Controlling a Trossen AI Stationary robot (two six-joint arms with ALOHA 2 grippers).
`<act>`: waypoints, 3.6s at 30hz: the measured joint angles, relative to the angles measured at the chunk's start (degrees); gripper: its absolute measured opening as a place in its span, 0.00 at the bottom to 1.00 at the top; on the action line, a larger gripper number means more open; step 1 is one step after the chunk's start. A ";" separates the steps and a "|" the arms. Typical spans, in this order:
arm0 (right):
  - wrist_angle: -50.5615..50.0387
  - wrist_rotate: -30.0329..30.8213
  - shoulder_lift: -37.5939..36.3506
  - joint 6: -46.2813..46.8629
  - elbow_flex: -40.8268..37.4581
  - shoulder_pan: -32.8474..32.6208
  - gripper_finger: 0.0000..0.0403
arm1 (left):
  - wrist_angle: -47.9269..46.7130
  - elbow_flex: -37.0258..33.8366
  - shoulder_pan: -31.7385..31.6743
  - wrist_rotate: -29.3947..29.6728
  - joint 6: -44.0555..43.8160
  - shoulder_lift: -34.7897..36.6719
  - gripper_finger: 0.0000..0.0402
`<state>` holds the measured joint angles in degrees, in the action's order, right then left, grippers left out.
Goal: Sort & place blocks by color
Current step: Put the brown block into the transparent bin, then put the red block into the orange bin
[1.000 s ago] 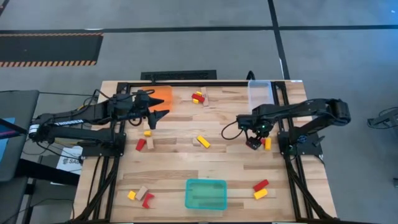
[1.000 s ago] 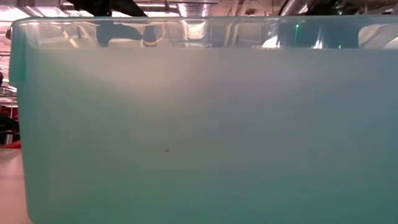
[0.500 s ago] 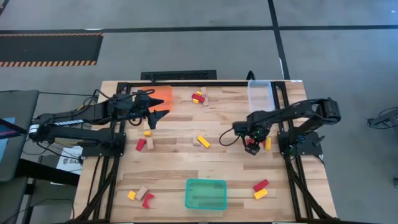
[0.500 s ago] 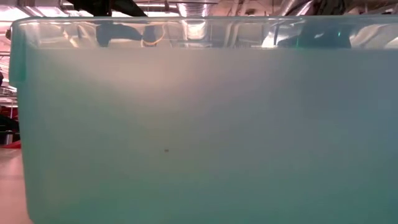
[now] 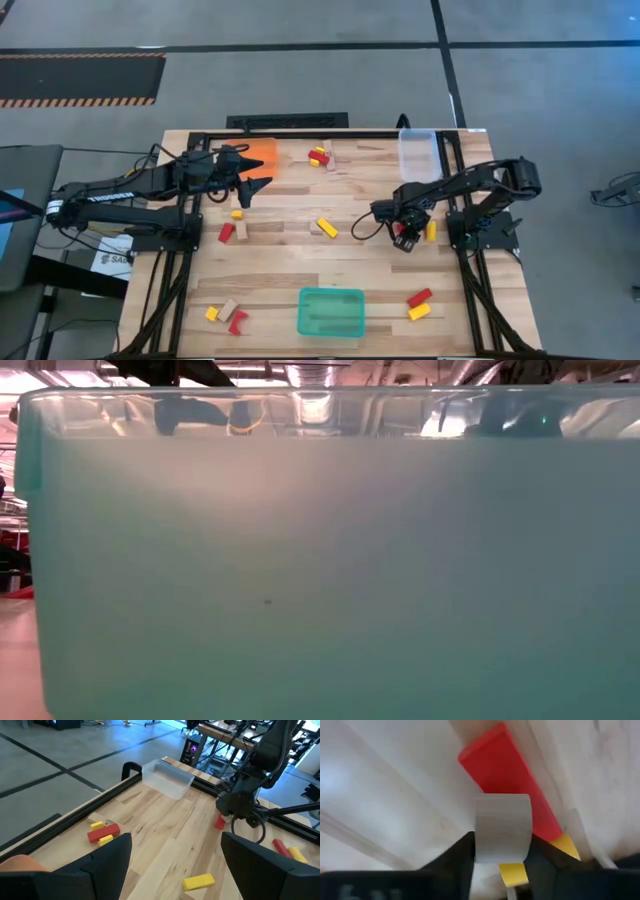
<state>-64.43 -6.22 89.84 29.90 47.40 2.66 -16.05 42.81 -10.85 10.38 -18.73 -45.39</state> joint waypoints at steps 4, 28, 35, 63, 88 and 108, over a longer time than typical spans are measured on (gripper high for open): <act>-3.59 0.00 -1.61 0.05 3.93 0.07 0.29 | 0.00 0.00 0.00 0.02 0.03 0.00 0.74; -3.81 26.14 -10.62 -14.31 22.62 36.78 0.31 | 0.00 0.00 0.00 0.09 0.97 0.00 0.71; 2.39 22.01 -3.11 -20.90 22.62 48.48 0.31 | -0.02 0.00 0.00 0.09 0.92 0.00 0.66; 1.70 17.81 13.59 -28.51 22.62 55.22 0.64 | -1.71 -0.02 0.00 2.48 0.45 0.00 0.54; -4.56 8.75 0.00 -21.55 27.34 43.39 0.73 | -6.14 -0.02 0.00 5.28 4.65 -0.02 0.54; 22.34 5.73 -0.10 -9.42 27.29 6.77 0.73 | -18.50 -0.02 0.00 -0.12 2.07 -0.02 0.54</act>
<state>-42.08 -0.49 89.74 20.48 74.68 9.43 -34.55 42.78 -10.85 10.26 -16.66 -45.41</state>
